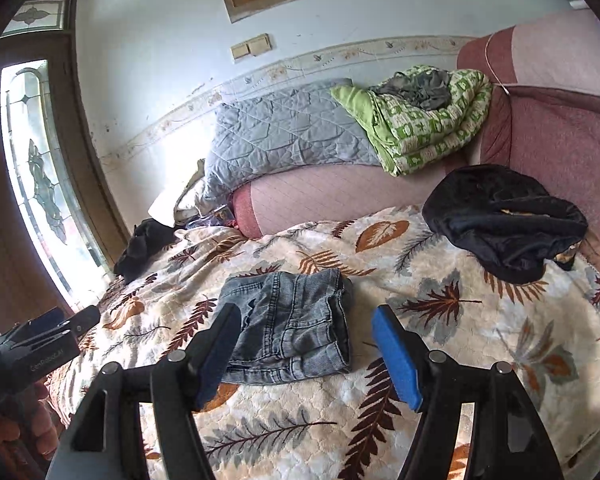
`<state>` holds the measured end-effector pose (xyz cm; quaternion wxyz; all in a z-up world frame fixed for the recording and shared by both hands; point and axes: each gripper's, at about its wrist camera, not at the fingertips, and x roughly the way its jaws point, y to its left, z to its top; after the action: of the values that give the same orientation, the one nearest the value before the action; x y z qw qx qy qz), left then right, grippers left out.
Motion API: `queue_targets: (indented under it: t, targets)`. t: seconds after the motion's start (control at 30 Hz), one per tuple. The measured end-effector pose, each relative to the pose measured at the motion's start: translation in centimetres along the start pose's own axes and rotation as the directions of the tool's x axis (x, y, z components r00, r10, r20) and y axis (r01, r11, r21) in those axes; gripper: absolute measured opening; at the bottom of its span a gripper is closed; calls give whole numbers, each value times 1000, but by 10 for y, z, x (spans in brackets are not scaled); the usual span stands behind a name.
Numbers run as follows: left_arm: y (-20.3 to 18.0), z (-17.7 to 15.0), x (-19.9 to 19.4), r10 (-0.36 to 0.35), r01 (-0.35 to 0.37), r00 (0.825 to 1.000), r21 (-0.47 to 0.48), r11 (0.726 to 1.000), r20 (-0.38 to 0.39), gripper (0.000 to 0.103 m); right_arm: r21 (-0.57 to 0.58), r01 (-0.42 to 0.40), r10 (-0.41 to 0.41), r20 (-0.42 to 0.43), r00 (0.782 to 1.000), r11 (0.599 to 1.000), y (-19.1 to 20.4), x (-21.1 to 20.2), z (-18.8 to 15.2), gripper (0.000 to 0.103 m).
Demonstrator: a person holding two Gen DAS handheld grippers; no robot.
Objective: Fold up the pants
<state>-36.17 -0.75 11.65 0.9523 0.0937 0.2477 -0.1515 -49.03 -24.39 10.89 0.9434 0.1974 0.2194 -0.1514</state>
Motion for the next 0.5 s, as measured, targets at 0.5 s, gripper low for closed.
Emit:
queue_targets:
  t: [0.5]
  targets:
    - [16, 22, -84, 21, -18, 992, -29, 999, 128, 94, -194, -14, 48, 176, 983, 981, 71, -83, 8, 78]
